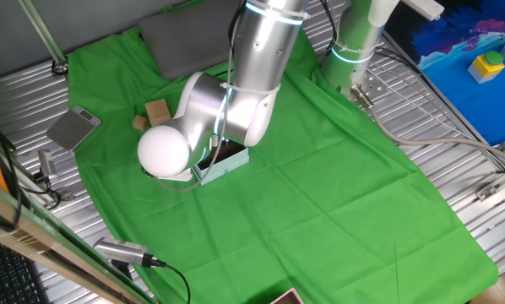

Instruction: Take everything out of the gift box

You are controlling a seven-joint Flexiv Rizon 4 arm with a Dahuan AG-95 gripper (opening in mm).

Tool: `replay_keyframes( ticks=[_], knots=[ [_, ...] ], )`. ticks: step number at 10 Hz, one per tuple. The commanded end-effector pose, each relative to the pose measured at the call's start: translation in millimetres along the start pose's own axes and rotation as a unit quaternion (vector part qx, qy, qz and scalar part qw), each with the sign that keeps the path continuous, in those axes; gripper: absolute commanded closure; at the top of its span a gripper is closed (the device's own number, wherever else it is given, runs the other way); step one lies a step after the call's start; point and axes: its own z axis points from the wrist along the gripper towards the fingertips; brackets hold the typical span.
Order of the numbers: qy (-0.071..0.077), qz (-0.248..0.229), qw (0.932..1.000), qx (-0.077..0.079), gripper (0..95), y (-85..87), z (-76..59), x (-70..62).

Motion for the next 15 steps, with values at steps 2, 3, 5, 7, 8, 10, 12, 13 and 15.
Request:
replay_keyframes(
  ticks=[2, 3, 5, 7, 8, 10, 12, 13, 15],
  knots=[
    [-0.001, 0.003, 1.0000, 0.002, 38.0, 0.1, 2.3, 0.6],
    [-0.002, 0.002, 1.0000, 0.003, 38.0, 0.2, 2.6, 0.7],
    [-0.003, 0.001, 1.0000, 0.005, 57.0, 0.3, 3.4, 0.8],
    [-0.003, 0.003, 1.0000, 0.006, 95.0, 0.2, 3.6, 0.3],
    [-0.003, 0.003, 1.0000, 0.006, 95.0, 0.1, 3.5, 0.0],
    [-0.003, 0.002, 1.0000, 0.006, 95.0, -0.2, 3.4, -0.9],
    [-0.004, 0.000, 1.0000, 0.005, 95.0, -0.4, 3.3, -1.5],
    [-0.004, -0.001, 1.0000, 0.005, 95.0, -0.4, 3.3, -1.5],
    [-0.003, -0.002, 1.0000, 0.006, 95.0, -0.4, 3.3, -1.5]
  ],
)
